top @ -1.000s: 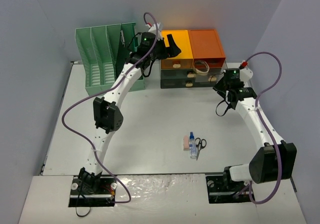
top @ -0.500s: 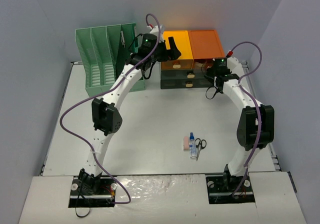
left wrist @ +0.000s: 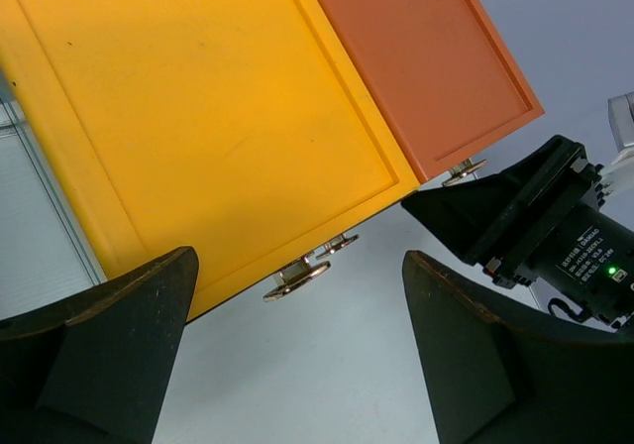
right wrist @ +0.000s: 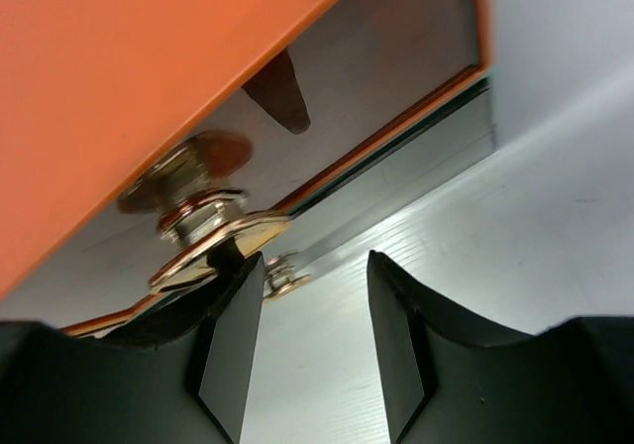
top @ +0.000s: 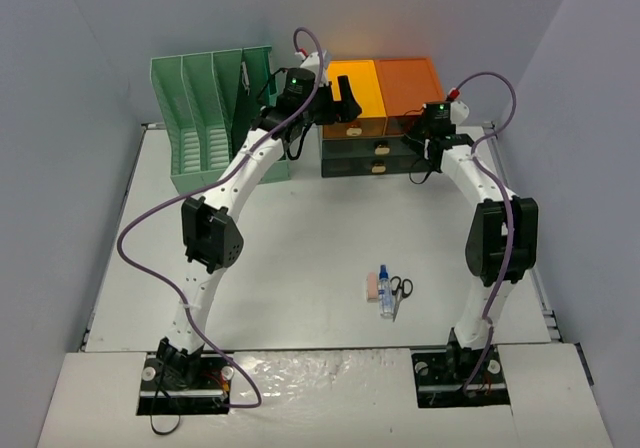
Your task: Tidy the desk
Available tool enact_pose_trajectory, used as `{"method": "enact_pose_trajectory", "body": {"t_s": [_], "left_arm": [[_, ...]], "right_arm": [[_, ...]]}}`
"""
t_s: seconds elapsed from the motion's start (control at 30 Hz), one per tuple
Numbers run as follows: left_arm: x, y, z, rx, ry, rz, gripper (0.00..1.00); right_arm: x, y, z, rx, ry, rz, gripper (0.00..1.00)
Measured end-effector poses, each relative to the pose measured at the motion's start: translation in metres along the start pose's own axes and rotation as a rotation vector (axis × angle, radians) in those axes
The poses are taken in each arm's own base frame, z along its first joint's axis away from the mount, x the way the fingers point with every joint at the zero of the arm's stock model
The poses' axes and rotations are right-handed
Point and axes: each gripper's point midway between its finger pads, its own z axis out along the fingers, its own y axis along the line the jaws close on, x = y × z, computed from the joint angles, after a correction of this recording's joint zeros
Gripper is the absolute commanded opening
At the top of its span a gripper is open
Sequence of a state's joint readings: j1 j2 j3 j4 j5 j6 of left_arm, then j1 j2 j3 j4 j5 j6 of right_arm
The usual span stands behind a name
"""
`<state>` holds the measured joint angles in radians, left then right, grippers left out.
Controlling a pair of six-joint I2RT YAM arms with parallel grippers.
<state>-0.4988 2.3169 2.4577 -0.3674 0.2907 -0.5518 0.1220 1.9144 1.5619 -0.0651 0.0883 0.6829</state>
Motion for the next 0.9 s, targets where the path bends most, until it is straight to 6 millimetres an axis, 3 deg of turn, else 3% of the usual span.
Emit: {"method": "enact_pose_trajectory", "body": {"t_s": [0.13,0.3,0.4,0.7,0.9], "left_arm": [[0.000,0.000,0.000,-0.002,0.000,0.000,0.82],[0.000,0.000,0.000,-0.003,0.000,0.000,0.82],[0.000,0.000,0.000,-0.003,0.000,0.000,0.82],[0.000,0.001,0.000,-0.001,0.001,-0.001,0.82],[-0.002,0.005,-0.005,-0.001,0.003,-0.006,0.82]], "right_arm": [[0.017,0.034,-0.010,-0.141,0.022,0.029,0.42],[0.054,0.082,-0.043,-0.342,0.069,0.080,0.42],[0.059,0.106,-0.050,-0.459,0.067,0.157,0.42],[0.046,0.119,-0.050,-0.629,0.024,0.475,0.42],[0.052,0.126,-0.035,-0.747,0.036,0.705,0.41]]}}
